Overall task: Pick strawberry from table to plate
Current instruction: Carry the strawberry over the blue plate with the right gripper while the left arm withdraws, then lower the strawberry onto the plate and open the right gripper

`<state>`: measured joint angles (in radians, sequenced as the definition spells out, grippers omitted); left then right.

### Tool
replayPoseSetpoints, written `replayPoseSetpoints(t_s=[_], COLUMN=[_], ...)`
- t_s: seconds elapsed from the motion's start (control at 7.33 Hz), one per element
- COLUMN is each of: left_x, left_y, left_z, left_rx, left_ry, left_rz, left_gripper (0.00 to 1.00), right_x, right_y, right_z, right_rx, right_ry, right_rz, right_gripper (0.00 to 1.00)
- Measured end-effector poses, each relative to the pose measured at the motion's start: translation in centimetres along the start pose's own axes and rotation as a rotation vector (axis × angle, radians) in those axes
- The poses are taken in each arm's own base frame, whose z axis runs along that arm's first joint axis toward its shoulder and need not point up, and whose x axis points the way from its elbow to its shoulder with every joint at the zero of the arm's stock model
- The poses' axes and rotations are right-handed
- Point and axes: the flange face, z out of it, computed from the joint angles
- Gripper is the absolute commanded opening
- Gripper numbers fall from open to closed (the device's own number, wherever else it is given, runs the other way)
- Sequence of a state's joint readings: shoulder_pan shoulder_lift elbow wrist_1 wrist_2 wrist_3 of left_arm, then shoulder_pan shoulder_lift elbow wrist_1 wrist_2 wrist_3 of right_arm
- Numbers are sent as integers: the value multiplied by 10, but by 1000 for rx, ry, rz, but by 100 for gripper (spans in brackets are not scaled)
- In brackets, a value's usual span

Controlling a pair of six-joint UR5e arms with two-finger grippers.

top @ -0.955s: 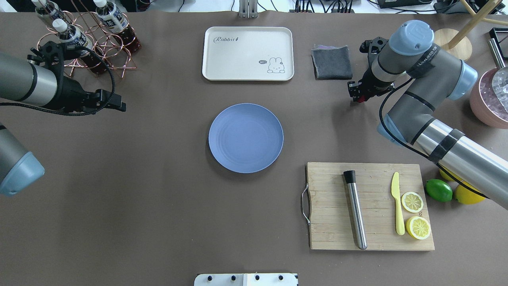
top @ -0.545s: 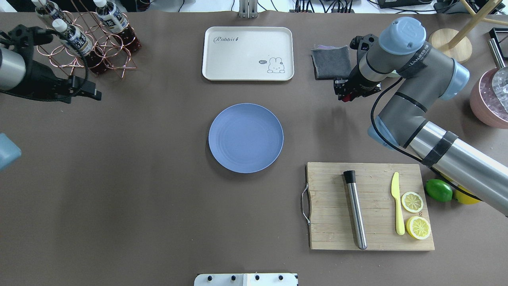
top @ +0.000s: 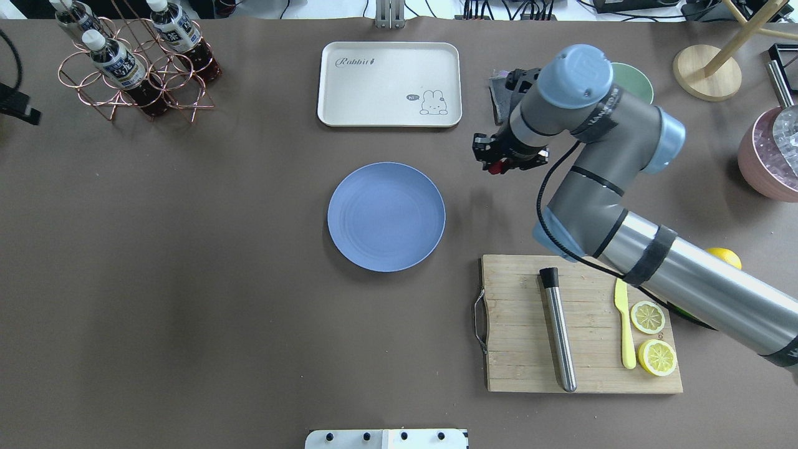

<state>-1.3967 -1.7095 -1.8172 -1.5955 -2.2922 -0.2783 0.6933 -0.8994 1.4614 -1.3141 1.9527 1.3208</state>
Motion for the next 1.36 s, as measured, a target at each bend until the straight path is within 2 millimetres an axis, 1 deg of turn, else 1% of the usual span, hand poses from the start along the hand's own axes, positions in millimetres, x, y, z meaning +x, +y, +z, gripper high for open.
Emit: replayPoseSetpoints(t_s=[0.14,0.27,0.41,0.55,0.68,0.82,0.95,1.09,1.36], left_x=[-51,-94,-121,-135,-142,-147,-152,-154,-157], left_y=[2,8,17,24,28,32,38,43,50], left_z=[-15,-22,-25,-26,-28,-28,-26,-25,-22], left_rx=[-11,-19,-25,-27,-27,-28,-32,-35,-39], left_ry=[-32,-49,-57,-60,-61,-62,-60,-49,-31], left_rz=[21,35,38,38,39,40,37,37,42], left_gripper=[98,98,98,98,98,98,98,98,98], right_x=[-37,-65,-83,-93,-99,-104,-110,-116,-120], right_y=[28,55,80,100,115,125,129,130,124], right_z=[0,1,7,15,21,25,30,34,38], right_rx=[-4,-5,0,6,9,15,22,26,35], right_ry=[-7,-7,1,9,13,17,23,30,37], right_rz=[23,31,23,19,22,21,19,19,20], right_gripper=[0,0,0,0,0,0,0,0,0])
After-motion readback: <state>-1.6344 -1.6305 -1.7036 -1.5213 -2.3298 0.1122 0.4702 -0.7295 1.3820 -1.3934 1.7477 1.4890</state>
